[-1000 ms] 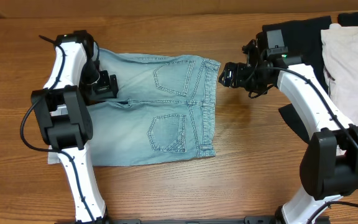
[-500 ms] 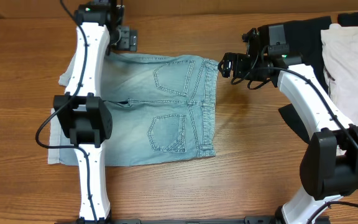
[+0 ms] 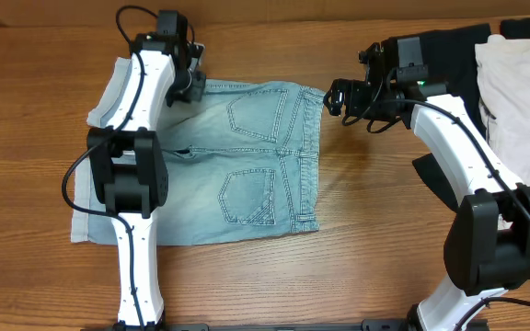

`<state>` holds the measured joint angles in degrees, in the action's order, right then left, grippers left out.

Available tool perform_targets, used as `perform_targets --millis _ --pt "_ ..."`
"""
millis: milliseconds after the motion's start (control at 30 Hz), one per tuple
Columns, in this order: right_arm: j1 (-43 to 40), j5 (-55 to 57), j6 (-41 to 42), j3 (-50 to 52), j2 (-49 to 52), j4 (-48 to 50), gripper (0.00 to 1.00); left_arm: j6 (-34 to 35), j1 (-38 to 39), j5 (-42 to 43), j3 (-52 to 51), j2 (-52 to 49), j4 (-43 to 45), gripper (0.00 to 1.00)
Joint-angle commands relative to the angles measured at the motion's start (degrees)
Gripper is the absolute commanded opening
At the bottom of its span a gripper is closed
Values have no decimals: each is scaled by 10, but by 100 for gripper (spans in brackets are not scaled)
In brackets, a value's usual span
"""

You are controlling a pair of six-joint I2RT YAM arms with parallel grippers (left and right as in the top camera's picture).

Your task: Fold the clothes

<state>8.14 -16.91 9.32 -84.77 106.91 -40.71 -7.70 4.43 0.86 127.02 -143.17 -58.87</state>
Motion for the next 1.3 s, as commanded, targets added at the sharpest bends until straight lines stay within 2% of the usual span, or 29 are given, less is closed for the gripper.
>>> perform_targets --millis 0,200,367,567,633,700,800,900,967,1067,1267 --pt "2 6 -4 6 0 1 99 -15 3 7 -24 0 33 4" --pt "2 6 -4 27 0 6 99 -10 3 6 -78 0 157 4" --pt "2 7 13 50 0 35 99 21 3 7 -107 0 260 4" --pt "3 6 18 73 0 147 99 53 5 6 -92 1 336 5" --pt "3 6 18 75 5 181 99 75 5 6 -64 1 315 8" --pt "3 6 18 75 16 203 99 88 5 6 -28 2 275 15" --pt "3 1 17 75 42 228 99 92 4 4 52 4 183 33" --pt "3 -8 4 75 77 245 99 92 4 2 144 5 81 58" --pt "3 -17 3 75 97 261 99 93 4 3 214 5 4 68" --pt "3 -34 2 75 121 287 96 95 4 3 300 5 -83 75" --pt "3 -42 2 75 161 336 79 94 5 3 416 5 -194 77"
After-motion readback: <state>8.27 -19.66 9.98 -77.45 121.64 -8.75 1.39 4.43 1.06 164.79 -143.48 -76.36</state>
